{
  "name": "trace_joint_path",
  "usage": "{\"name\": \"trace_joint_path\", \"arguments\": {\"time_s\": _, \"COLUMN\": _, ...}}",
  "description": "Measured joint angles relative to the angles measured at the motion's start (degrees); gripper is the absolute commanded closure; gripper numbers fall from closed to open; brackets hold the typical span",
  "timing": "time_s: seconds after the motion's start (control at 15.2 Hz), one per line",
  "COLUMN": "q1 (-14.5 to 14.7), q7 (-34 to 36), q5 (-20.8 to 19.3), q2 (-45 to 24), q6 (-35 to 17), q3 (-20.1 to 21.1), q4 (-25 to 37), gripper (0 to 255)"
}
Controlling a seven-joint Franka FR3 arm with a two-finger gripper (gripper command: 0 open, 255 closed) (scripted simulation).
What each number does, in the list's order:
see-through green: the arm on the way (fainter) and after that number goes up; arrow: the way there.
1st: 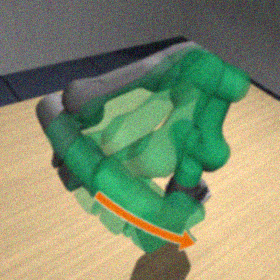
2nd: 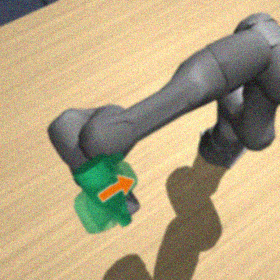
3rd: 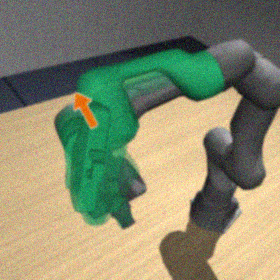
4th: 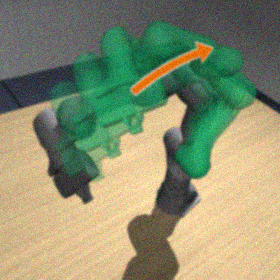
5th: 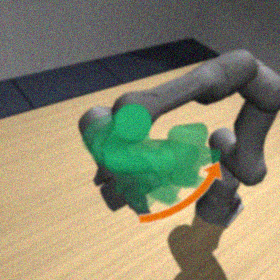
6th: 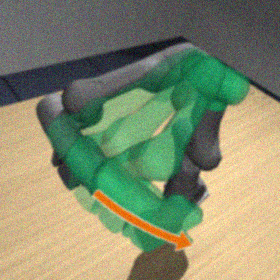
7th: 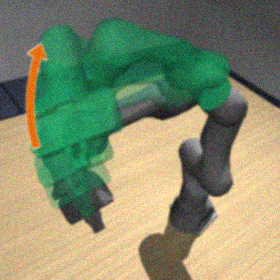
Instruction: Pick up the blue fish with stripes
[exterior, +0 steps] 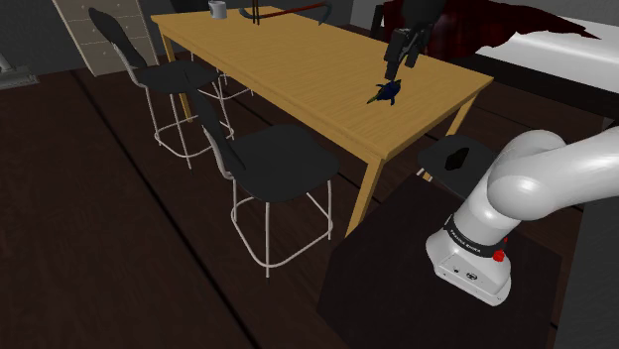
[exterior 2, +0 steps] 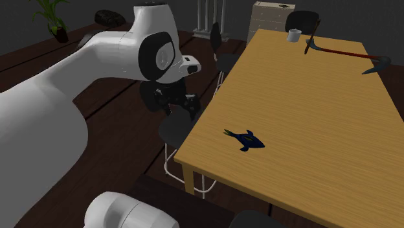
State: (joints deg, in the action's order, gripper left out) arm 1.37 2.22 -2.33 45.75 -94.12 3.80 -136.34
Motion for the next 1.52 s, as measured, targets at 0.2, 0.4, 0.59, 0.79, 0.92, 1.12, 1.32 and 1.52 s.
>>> {"name": "trace_joint_path", "arguments": {"time_s": 0.2, "q1": -0.6, "q7": -0.8, "q5": -1.1, "q2": -1.4, "q6": -1.6, "q3": -0.7, "q4": -0.3, "gripper": 0}}
{"name": "trace_joint_path", "arguments": {"time_s": 0.4, "q1": -1.9, "q7": -2.7, "q5": -3.6, "q2": -4.1, "q6": -4.7, "q3": -2.5, "q4": -0.7, "gripper": 0}}
{"name": "trace_joint_path", "arguments": {"time_s": 0.59, "q1": -3.6, "q7": -5.1, "q5": -6.4, "q2": -8.1, "q6": -8.8, "q3": -4.8, "q4": -0.6, "gripper": 0}}
{"name": "trace_joint_path", "arguments": {"time_s": 0.79, "q1": -4.9, "q7": -6.4, "q5": -8.7, "q2": -12.5, "q6": -12.7, "q3": -6.2, "q4": 0.2, "gripper": 0}}
{"name": "trace_joint_path", "arguments": {"time_s": 0.92, "q1": -5.8, "q7": -7.3, "q5": -10.2, "q2": -15.5, "q6": -15.0, "q3": -7.3, "q4": 1.1, "gripper": 0}}
{"name": "trace_joint_path", "arguments": {"time_s": 1.12, "q1": -7.3, "q7": -9.2, "q5": -12.5, "q2": -20.6, "q6": -18.6, "q3": -9.3, "q4": 3.2, "gripper": 0}}
{"name": "trace_joint_path", "arguments": {"time_s": 1.32, "q1": -8.6, "q7": -10.8, "q5": -14.3, "q2": -25.2, "q6": -21.3, "q3": -11.0, "q4": 5.6, "gripper": 0}}
{"name": "trace_joint_path", "arguments": {"time_s": 1.52, "q1": -9.7, "q7": -12.2, "q5": -15.8, "q2": -30.5, "q6": -24.0, "q3": -12.5, "q4": 8.9, "gripper": 0}}
